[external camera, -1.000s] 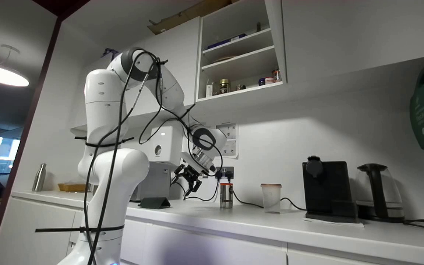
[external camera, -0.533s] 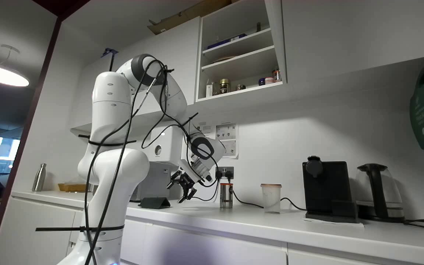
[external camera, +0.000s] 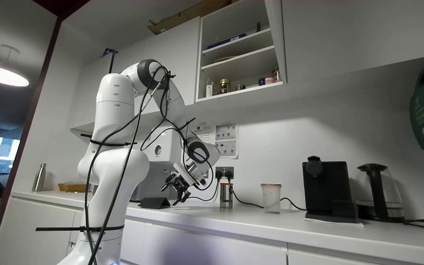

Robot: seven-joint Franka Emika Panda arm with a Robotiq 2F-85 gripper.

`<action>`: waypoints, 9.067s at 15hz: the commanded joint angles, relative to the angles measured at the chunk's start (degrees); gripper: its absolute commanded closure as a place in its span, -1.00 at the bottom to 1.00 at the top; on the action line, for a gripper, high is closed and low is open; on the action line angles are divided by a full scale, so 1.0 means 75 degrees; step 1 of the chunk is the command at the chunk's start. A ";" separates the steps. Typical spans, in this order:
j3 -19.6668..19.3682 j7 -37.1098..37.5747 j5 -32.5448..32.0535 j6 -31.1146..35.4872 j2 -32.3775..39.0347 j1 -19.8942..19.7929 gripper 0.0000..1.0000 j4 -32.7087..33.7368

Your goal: Wipe the countertop with the black cloth

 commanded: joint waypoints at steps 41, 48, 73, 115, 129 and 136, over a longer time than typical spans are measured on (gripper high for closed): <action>0.0467 -0.1075 0.1568 -0.1410 0.1050 -0.0416 0.98 0.0739; 0.0386 -0.0156 -0.0229 -0.0831 0.0644 -0.0542 0.98 0.0952; 0.0399 0.4619 -0.6499 0.0133 0.0838 -0.0620 0.98 0.0962; 0.1247 0.4738 -0.5062 -0.0073 0.2179 0.0170 0.98 0.2987; -0.0285 0.4393 -0.5112 -0.0032 0.1708 -0.1377 0.98 0.2628; 0.0014 0.4514 -0.5027 -0.0063 0.1891 -0.1082 0.98 0.2704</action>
